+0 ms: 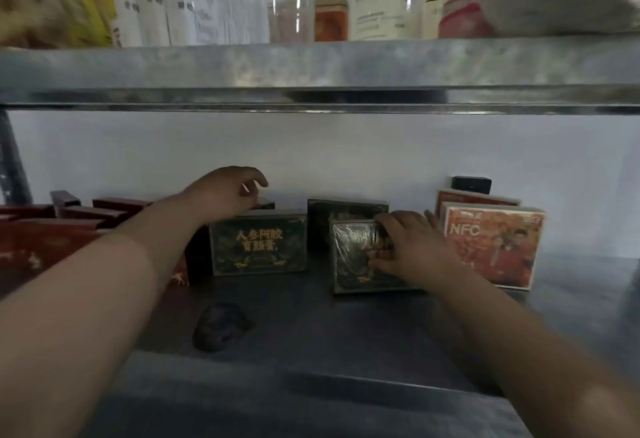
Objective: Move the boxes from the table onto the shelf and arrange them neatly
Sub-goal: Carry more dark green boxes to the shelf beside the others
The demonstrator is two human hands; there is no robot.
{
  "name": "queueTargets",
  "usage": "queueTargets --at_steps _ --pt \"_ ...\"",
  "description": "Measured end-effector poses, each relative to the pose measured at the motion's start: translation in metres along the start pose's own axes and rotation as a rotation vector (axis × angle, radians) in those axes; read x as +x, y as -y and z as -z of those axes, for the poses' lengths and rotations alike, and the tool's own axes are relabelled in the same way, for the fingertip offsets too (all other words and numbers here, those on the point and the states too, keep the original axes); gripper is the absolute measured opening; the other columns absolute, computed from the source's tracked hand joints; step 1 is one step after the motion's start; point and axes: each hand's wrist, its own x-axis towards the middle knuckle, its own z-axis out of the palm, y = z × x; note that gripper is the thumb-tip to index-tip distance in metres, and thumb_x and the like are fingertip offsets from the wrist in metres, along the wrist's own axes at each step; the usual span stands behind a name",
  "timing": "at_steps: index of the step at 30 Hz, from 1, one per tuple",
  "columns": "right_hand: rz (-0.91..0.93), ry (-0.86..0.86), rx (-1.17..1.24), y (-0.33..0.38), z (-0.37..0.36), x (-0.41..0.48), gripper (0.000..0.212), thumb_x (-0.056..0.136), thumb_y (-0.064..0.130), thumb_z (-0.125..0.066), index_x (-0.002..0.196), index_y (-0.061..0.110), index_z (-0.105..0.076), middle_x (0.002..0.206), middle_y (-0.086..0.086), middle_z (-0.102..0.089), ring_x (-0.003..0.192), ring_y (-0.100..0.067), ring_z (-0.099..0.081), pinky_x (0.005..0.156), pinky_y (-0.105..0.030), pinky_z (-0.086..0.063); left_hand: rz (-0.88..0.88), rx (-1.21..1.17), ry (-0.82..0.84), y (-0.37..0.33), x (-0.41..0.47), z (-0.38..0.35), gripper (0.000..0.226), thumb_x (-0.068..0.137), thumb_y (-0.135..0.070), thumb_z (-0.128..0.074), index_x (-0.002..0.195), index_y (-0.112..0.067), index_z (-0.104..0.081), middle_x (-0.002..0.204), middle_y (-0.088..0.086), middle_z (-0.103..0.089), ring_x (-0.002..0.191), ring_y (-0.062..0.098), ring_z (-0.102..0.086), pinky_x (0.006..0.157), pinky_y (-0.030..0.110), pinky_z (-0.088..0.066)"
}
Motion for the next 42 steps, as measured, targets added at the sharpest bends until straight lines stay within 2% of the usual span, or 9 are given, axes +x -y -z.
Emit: queueTargets --at_steps 3,9,13,20,26,33,38,40,42 --pt "-0.037 0.048 -0.026 0.010 -0.010 0.021 0.088 0.078 0.069 -0.063 0.150 0.025 -0.036 0.147 -0.005 -0.047 0.135 -0.028 -0.042 0.113 -0.045 -0.028 0.031 0.073 0.107 0.040 0.034 0.001 0.039 0.093 -0.021 -0.060 0.130 -0.031 -0.055 0.121 -0.004 -0.059 0.103 0.014 -0.057 0.083 0.030 -0.047" --pt "-0.058 0.007 -0.070 0.025 -0.027 0.039 0.083 0.073 0.060 -0.075 0.138 0.019 -0.044 0.133 -0.012 -0.054 0.120 -0.035 -0.053 0.102 -0.050 -0.043 -0.043 0.305 0.397 0.079 0.089 -0.021 0.066 0.088 -0.015 -0.066 0.147 -0.032 -0.041 0.146 0.000 -0.045 0.123 0.020 -0.049 0.092 0.030 -0.043" --pt "-0.057 -0.049 -0.079 0.036 -0.036 0.046 0.081 0.069 0.057 -0.078 0.132 0.017 -0.046 0.123 -0.013 -0.056 0.112 -0.037 -0.056 0.096 -0.053 -0.048 -0.156 0.370 0.497 0.084 0.113 -0.035 0.036 0.088 -0.016 -0.062 0.118 -0.035 -0.058 0.129 -0.004 -0.057 0.104 0.017 -0.055 0.079 0.031 -0.047" --pt "-0.062 -0.101 -0.098 0.043 -0.041 0.048 0.078 0.071 0.057 -0.074 0.131 0.014 -0.048 0.122 -0.014 -0.057 0.111 -0.036 -0.057 0.096 -0.053 -0.048 -0.187 0.372 0.489 0.079 0.133 -0.045 0.036 0.089 -0.028 -0.067 0.124 -0.030 -0.058 0.120 -0.004 -0.060 0.098 0.015 -0.057 0.079 0.033 -0.048" --pt "-0.068 -0.129 -0.115 0.047 -0.042 0.045 0.077 0.072 0.054 -0.073 0.131 0.011 -0.048 0.120 -0.015 -0.058 0.109 -0.037 -0.057 0.095 -0.055 -0.047 -0.178 0.420 0.445 0.072 0.137 -0.054 0.043 0.093 -0.033 -0.063 0.134 -0.024 -0.053 0.127 0.003 -0.058 0.097 0.016 -0.051 0.074 0.031 -0.043" --pt "-0.102 -0.110 -0.109 0.052 -0.044 0.041 0.079 0.075 0.055 -0.067 0.138 0.011 -0.047 0.131 -0.015 -0.055 0.121 -0.036 -0.054 0.107 -0.059 -0.037 -0.161 0.399 0.447 0.067 0.132 -0.054 0.044 0.093 -0.033 -0.062 0.136 -0.027 -0.052 0.132 0.003 -0.057 0.097 0.015 -0.049 0.068 0.028 -0.038" --pt "-0.127 -0.052 -0.102 0.054 -0.043 0.038 0.077 0.078 0.058 -0.048 0.144 0.018 -0.041 0.139 -0.016 -0.049 0.131 -0.037 -0.046 0.112 -0.060 -0.030 -0.134 0.345 0.429 0.069 0.124 -0.051 0.049 0.096 -0.033 -0.058 0.143 -0.028 -0.047 0.141 0.004 -0.052 0.111 0.020 -0.052 0.086 0.031 -0.045" --pt "-0.135 -0.042 -0.097 0.055 -0.042 0.037 0.075 0.080 0.057 -0.048 0.144 0.019 -0.041 0.141 -0.016 -0.049 0.132 -0.038 -0.046 0.112 -0.062 -0.030 -0.105 0.293 0.388 0.067 0.118 -0.045 0.054 0.097 -0.036 -0.055 0.148 -0.027 -0.040 0.148 0.005 -0.046 0.126 0.023 -0.048 0.097 0.033 -0.042" --pt "-0.124 -0.058 -0.088 0.052 -0.040 0.035 0.069 0.082 0.051 -0.055 0.143 0.020 -0.042 0.141 -0.015 -0.050 0.132 -0.038 -0.047 0.111 -0.063 -0.032 -0.120 0.200 0.277 0.058 0.109 -0.033 0.051 0.097 -0.038 -0.055 0.146 -0.027 -0.043 0.145 0.006 -0.048 0.124 0.023 -0.049 0.097 0.033 -0.043"
